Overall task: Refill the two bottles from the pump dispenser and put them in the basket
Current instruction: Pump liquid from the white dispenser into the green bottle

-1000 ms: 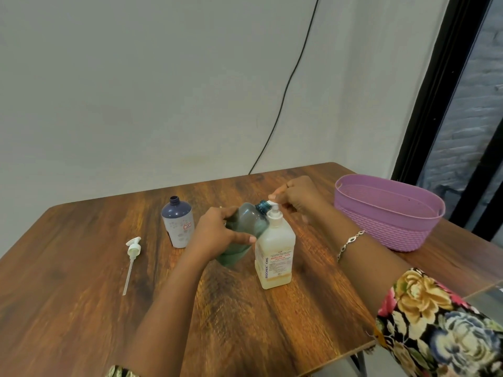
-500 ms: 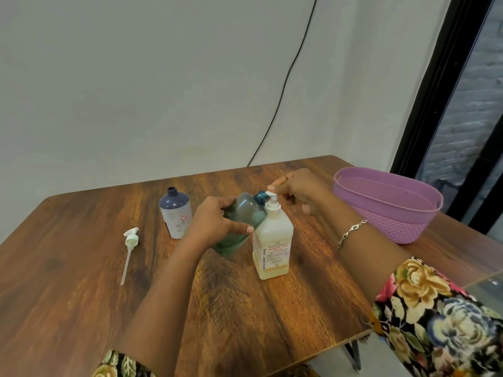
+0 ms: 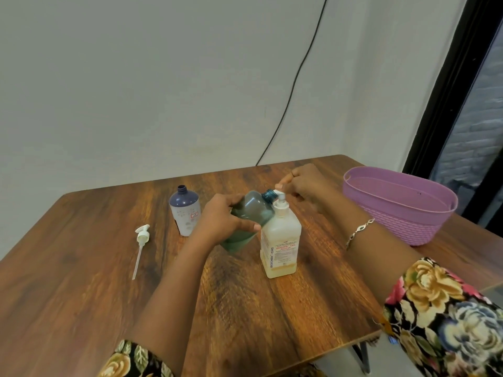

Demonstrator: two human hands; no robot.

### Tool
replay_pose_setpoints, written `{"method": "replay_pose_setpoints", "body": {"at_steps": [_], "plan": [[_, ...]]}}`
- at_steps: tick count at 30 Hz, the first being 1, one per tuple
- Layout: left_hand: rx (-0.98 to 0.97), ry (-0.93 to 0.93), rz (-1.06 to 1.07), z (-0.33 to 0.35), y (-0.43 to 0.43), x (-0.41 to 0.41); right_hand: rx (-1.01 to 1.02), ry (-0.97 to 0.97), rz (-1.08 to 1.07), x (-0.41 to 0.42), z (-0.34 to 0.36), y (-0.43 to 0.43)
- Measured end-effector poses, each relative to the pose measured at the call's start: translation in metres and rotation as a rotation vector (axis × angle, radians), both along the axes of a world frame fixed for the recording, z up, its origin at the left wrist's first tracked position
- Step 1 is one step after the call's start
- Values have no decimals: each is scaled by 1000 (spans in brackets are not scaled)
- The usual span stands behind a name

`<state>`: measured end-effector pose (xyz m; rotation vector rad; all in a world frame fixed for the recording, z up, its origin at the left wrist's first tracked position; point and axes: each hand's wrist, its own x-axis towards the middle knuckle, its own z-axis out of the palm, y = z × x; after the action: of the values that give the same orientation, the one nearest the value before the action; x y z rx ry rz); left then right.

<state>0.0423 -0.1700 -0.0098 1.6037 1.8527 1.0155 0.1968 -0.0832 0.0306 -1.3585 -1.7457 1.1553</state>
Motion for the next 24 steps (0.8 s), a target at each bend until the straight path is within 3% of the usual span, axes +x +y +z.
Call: {"method": "replay_pose_setpoints", "body": {"at_steps": [3, 11, 17, 24], "plan": [[20, 9, 1, 6, 0, -1, -24, 25, 57, 5, 10, 0], [-14, 32, -10, -2, 0, -1, 90, -168, 79, 0, -6, 10], [1, -32, -4, 2, -1, -1, 70, -83, 96, 5, 7, 4], [0, 16, -17, 0, 0, -4, 95, -262, 162, -2, 6, 14]]}}
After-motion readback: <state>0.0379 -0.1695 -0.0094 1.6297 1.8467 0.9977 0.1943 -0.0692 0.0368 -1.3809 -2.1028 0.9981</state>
